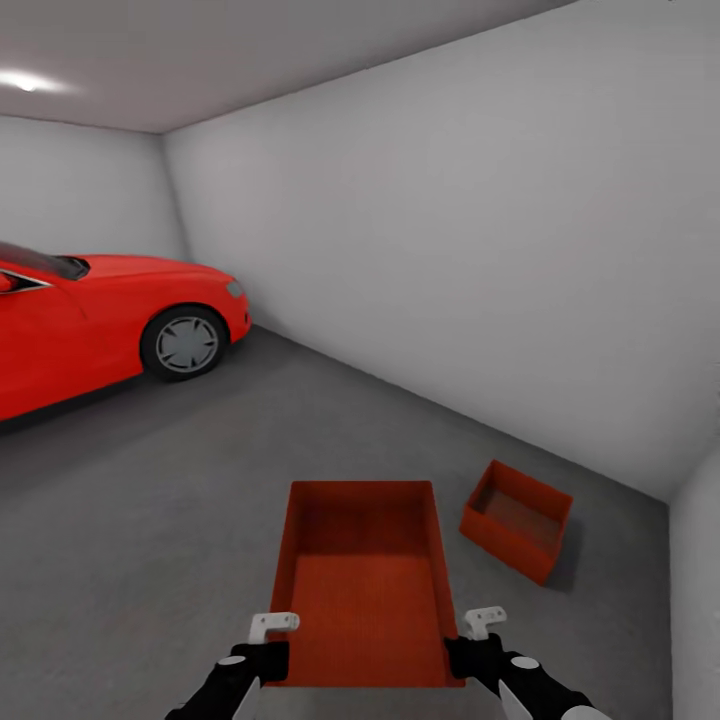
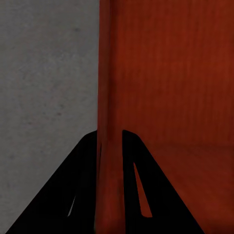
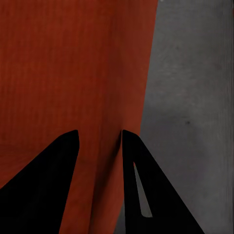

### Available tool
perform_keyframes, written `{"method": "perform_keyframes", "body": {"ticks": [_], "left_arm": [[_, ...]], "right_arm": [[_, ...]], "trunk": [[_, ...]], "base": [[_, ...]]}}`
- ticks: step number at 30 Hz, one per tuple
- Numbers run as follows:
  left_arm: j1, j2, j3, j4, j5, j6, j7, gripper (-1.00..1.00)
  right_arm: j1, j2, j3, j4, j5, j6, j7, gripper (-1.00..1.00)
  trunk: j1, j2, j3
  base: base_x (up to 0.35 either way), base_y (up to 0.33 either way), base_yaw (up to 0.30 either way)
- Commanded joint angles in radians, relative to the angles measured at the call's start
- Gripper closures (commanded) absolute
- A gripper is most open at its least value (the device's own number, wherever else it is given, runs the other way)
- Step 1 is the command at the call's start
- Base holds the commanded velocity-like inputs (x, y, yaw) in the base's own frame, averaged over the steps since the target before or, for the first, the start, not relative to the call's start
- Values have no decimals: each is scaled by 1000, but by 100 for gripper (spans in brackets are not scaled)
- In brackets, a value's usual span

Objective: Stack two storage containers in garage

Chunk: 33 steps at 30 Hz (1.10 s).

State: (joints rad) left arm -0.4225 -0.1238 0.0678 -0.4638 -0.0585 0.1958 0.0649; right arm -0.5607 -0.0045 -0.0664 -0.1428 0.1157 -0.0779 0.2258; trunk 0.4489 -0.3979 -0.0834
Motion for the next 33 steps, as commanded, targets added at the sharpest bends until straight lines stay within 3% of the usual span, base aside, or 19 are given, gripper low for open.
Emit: {"method": "perform_keyframes", "body": {"ticks": [1,33], "left_arm": [[-1,46,41,-13,6,7,-2,100],[-1,46,41,-13,6,6,-2,100]], "right_arm": [[-1,-18,-5,3,10,-5,55,100],[-1,-18,-5,3,10,-5,55,100]], "trunk": [[1,-2,-2],[1,-2,9]], "base": [[313,6,-277],[320,0,-277]]}}
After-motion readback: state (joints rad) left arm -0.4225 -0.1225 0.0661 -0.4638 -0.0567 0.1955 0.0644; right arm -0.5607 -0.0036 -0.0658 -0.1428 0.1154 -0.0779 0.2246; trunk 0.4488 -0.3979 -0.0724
